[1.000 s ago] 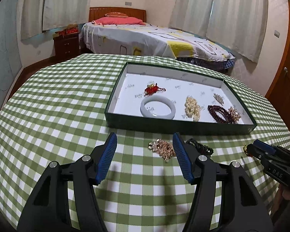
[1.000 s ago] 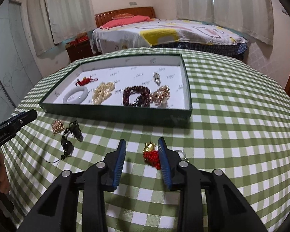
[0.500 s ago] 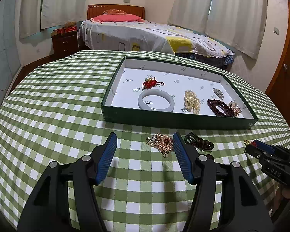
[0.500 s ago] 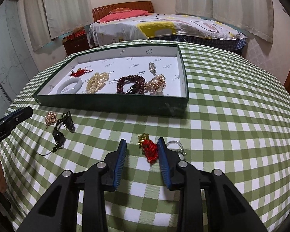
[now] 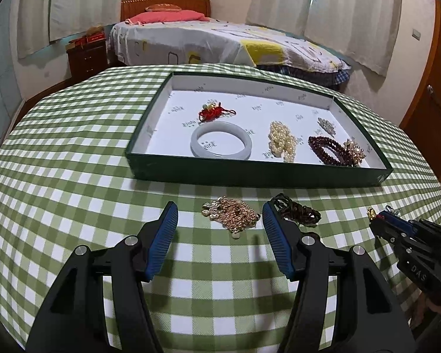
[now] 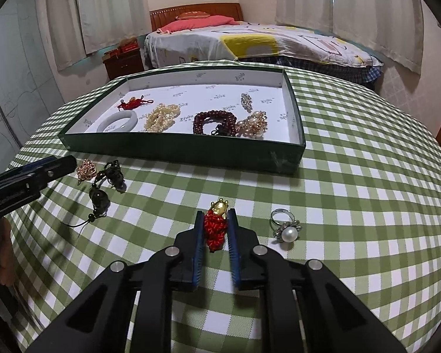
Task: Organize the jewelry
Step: 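Grasp the red tassel with gold bead with the right tool, then grasp the gold chain necklace with the left tool while the right tool holds the tassel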
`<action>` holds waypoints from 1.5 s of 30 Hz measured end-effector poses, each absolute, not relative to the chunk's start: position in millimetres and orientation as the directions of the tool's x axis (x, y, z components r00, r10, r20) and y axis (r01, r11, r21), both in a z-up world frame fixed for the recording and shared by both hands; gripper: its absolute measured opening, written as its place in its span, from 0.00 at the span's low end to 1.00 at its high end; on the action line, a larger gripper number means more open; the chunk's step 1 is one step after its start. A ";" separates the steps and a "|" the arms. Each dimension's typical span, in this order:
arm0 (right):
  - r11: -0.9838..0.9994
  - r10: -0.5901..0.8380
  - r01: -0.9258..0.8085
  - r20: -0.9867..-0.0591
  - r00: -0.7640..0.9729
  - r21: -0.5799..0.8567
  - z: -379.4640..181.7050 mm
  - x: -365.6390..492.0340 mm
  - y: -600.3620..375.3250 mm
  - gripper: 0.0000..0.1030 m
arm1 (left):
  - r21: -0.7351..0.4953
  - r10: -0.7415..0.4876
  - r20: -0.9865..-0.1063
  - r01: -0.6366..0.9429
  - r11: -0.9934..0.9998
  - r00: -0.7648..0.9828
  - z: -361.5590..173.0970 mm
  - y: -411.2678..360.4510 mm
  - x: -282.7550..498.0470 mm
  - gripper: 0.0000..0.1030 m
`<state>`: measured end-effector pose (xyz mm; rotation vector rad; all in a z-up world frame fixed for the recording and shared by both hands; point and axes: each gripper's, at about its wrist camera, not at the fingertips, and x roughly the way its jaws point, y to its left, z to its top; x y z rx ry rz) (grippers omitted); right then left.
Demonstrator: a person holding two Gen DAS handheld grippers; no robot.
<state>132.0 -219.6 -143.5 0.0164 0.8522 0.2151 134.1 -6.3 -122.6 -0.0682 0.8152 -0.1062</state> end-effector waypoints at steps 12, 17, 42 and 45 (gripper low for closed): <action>0.977 0.204 -0.183 -0.740 0.641 0.110 -143.8 132.4 -221.4 0.16 | -0.119 -0.168 -0.763 0.119 0.986 0.624 -136.0 -13.0 152.8 0.29; 0.976 0.208 -0.183 -0.738 0.642 0.116 -143.2 133.5 -220.7 0.16 | -0.103 -0.177 -0.756 0.153 0.983 0.630 -137.1 -11.0 147.4 0.16; 0.975 0.213 -0.182 -0.735 0.643 0.123 -143.3 134.1 -221.5 0.16 | -0.075 -0.149 -0.745 0.141 0.987 0.650 -133.9 -2.6 139.7 0.13; 0.975 0.215 -0.182 -0.734 0.644 0.127 -143.2 134.4 -221.1 0.16 | -0.075 -0.151 -0.748 0.143 0.987 0.646 -133.1 -1.4 136.9 0.12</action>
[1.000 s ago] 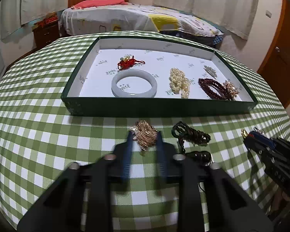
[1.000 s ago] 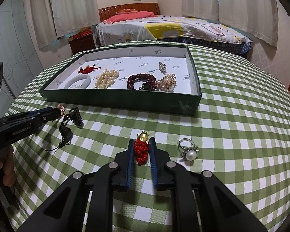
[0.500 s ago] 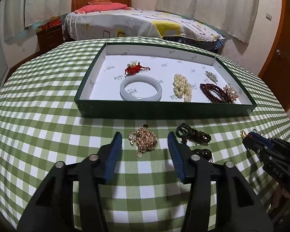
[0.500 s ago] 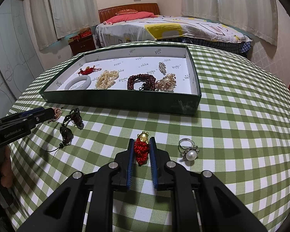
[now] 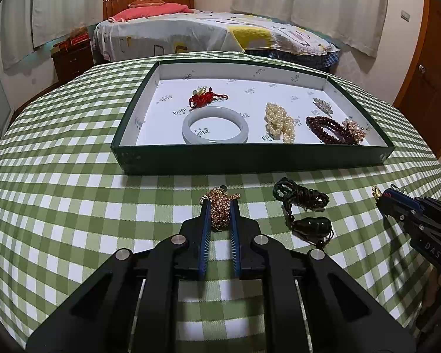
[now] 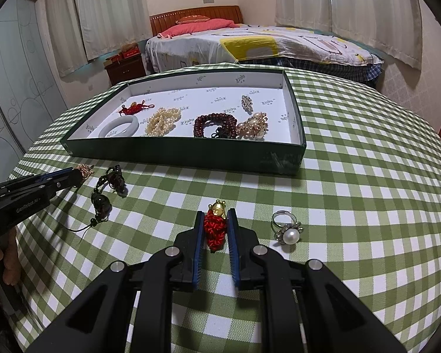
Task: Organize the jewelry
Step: 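Grasp the gold chain necklace with the left tool while the right tool holds the tassel, then carry the gold chain with the left tool and the tassel with the right tool into the tray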
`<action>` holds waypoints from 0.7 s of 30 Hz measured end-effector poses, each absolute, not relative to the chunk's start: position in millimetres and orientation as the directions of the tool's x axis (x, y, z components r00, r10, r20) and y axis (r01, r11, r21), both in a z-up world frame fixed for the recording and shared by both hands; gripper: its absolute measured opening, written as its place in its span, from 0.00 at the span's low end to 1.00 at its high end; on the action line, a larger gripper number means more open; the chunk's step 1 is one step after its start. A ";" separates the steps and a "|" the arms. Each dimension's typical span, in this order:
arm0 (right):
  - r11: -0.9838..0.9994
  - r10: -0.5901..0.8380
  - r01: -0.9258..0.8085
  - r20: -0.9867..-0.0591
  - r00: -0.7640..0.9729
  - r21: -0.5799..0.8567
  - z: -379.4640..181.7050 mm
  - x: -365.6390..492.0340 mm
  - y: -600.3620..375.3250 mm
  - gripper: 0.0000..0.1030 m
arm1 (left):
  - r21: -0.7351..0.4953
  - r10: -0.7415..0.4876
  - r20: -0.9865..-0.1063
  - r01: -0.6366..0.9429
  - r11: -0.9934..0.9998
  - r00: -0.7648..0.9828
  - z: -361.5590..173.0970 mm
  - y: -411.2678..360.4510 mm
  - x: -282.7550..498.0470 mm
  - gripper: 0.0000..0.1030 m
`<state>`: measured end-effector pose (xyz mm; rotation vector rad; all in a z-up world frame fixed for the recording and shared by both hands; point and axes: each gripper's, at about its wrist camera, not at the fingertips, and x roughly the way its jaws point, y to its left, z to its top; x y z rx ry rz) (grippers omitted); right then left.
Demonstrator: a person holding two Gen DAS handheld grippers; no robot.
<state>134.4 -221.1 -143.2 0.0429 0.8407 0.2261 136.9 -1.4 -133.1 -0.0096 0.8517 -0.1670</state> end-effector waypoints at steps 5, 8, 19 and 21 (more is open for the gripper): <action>0.975 0.220 -0.178 -0.729 0.648 0.135 -142.2 134.8 -221.1 0.16 | -0.077 -0.153 -0.740 0.144 0.987 0.655 -128.3 0.1 130.6 0.12; 0.974 0.223 -0.180 -0.725 0.651 0.138 -141.7 133.6 -221.0 0.15 | -0.078 -0.156 -0.732 0.145 0.986 0.663 -123.5 0.3 127.2 0.12; 0.972 0.232 -0.191 -0.693 0.682 0.137 -127.9 127.5 -217.2 0.15 | -0.086 -0.164 -0.701 0.146 0.986 0.694 -103.5 0.7 116.0 0.12; 0.972 0.233 -0.193 -0.688 0.687 0.136 -125.5 126.2 -216.9 0.15 | -0.088 -0.166 -0.695 0.147 0.985 0.700 -100.3 1.1 115.0 0.12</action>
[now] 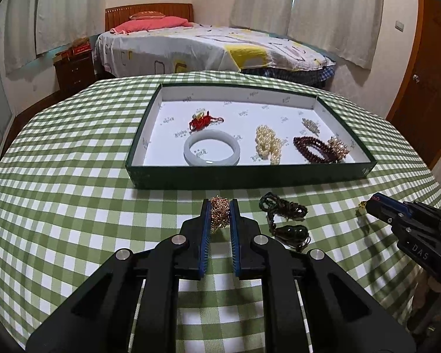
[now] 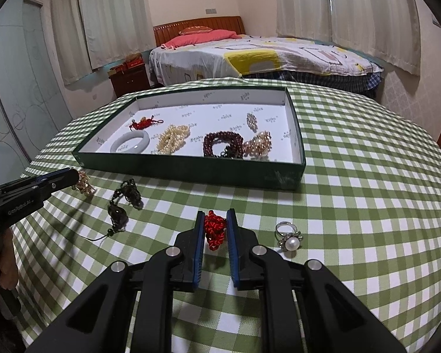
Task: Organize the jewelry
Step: 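Carry the gold chain with the left tool and the tassel with the right tool into the tray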
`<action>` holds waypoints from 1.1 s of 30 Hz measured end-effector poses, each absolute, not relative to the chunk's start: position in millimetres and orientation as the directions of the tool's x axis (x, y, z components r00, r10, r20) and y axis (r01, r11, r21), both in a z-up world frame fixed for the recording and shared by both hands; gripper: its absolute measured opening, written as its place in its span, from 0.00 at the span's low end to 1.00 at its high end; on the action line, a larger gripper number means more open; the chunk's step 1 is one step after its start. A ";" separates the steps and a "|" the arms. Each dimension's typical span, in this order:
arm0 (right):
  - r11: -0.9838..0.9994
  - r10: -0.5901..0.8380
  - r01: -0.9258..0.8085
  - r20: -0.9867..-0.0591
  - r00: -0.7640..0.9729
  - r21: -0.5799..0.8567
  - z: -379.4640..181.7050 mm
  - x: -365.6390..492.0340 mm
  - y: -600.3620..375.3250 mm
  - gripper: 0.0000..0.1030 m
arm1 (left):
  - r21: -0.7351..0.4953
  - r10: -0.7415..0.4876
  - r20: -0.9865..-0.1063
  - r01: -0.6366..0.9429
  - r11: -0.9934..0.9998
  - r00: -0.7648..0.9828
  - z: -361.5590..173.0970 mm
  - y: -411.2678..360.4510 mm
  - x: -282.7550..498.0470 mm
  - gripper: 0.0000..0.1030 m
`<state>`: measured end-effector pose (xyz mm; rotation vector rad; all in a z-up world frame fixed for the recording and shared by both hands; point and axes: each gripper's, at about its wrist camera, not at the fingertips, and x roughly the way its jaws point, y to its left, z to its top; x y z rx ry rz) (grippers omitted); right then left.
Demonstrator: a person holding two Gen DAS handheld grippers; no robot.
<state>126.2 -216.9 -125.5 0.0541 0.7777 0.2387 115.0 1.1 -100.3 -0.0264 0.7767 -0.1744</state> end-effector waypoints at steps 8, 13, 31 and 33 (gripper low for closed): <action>0.971 0.238 -0.195 -0.657 0.716 0.139 -109.2 122.8 -218.2 0.15 | -0.091 -0.178 -0.662 0.157 0.983 0.728 -81.8 -4.2 112.9 0.12; 0.971 0.240 -0.196 -0.627 0.741 0.139 -93.1 127.6 -219.9 0.15 | -0.095 -0.183 -0.641 0.160 0.983 0.745 -69.6 -8.2 116.5 0.12; 0.971 0.237 -0.217 -0.513 0.825 0.099 -38.7 180.5 -214.5 0.15 | -0.102 -0.222 -0.536 0.199 0.975 0.815 -22.9 -35.4 168.9 0.12; 0.971 0.238 -0.219 -0.507 0.829 0.098 -36.0 190.6 -212.4 0.15 | -0.097 -0.220 -0.526 0.200 0.975 0.821 -19.7 -39.1 178.0 0.12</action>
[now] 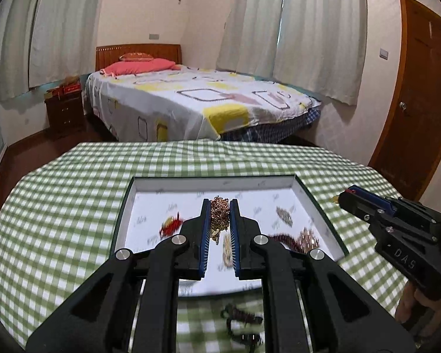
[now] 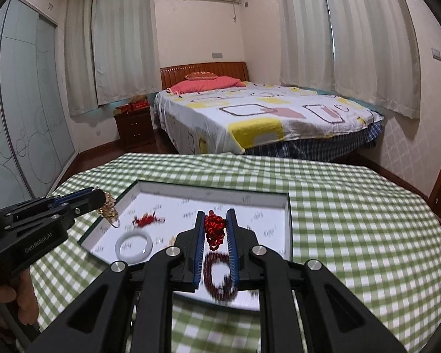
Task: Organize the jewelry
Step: 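Carry the gold chain with the left tool and the tassel with the right tool into the tray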
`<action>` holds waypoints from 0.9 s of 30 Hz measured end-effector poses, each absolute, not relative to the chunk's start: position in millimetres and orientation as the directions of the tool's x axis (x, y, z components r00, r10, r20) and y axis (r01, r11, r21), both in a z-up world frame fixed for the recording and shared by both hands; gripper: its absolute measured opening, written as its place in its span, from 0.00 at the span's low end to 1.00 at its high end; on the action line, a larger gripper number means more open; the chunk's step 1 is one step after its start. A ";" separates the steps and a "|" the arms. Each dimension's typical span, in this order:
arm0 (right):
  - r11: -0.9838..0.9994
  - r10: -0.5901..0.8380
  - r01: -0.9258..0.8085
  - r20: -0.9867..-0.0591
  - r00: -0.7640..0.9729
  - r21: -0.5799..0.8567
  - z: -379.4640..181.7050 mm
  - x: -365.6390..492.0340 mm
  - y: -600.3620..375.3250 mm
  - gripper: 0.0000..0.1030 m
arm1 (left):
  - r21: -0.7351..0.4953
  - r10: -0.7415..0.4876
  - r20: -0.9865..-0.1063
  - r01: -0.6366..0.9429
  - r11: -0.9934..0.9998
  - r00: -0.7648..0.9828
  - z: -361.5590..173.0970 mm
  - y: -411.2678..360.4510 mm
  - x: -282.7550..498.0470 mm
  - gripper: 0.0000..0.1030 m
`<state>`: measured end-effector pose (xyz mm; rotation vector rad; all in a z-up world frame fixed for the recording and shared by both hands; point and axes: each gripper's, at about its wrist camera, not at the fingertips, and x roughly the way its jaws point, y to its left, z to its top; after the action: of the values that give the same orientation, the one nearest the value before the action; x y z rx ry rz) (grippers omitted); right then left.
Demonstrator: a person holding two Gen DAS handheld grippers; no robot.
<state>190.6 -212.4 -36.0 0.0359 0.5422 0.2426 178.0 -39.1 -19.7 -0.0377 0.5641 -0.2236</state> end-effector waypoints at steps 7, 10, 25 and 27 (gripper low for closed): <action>0.972 0.234 -0.214 -0.520 0.822 0.099 -44.3 227.9 -209.5 0.15 | -0.085 -0.205 -0.542 0.189 0.978 0.815 -30.6 -47.4 218.4 0.12; 0.973 0.228 -0.209 -0.540 0.810 0.097 -55.2 242.9 -208.4 0.15 | -0.082 -0.195 -0.568 0.181 0.980 0.800 -45.5 -49.4 236.2 0.12; 0.977 0.203 -0.189 -0.672 0.713 0.095 -105.9 290.4 -196.0 0.15 | -0.033 -0.113 -0.707 0.127 0.991 0.698 -104.4 -52.8 293.6 0.12; 0.979 0.197 -0.181 -0.686 0.701 0.096 -109.9 294.2 -196.5 0.15 | -0.027 -0.105 -0.716 0.123 0.992 0.691 -107.1 -53.8 296.0 0.12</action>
<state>294.2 -196.5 -109.9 0.0216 0.7662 0.2102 296.0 -53.8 -107.1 0.0235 0.7983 -0.1272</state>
